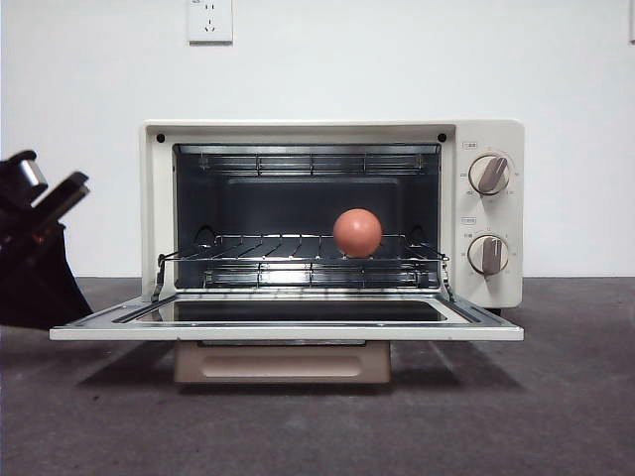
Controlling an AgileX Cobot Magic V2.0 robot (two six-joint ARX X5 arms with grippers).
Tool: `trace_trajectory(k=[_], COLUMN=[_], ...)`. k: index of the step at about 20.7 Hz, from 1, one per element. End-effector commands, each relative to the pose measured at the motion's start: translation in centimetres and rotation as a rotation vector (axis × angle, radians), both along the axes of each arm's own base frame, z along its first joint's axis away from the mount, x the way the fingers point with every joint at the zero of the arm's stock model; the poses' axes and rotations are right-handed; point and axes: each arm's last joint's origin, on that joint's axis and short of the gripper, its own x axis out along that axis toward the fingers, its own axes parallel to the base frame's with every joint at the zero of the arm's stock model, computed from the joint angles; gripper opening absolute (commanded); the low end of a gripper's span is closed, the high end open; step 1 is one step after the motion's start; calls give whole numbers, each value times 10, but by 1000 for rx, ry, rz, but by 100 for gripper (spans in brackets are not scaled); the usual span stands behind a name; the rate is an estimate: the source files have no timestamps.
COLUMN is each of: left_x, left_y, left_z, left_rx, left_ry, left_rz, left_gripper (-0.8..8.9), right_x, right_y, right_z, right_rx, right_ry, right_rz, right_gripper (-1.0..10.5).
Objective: Eggoven
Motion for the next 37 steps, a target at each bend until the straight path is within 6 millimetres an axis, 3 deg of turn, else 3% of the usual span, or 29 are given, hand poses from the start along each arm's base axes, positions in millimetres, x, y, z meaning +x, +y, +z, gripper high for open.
trace_trajectory(k=[1,8,17,29,37], left_x=[4,6,7,25,40], left_y=[-2,-10,-15,0,0], left_z=[-7,-17,-14,4,32], left_rx=[-4,-56,-170,-343,-450], left_ry=[21,37,28,-79,-270], left_rz=[-8,-77,-152,-53,26], left_gripper=[6,6,6,6,6], right_x=[-1,0,0,0,-1], right_y=[1,1,1,1,0], right_z=[6,6,6,5,3], right_rx=[12,11,11,13,0], right_ry=[-15,-13,-14,-6,12], right_rz=[7,6,6,4,4], right_gripper=[314,314,314,314,314])
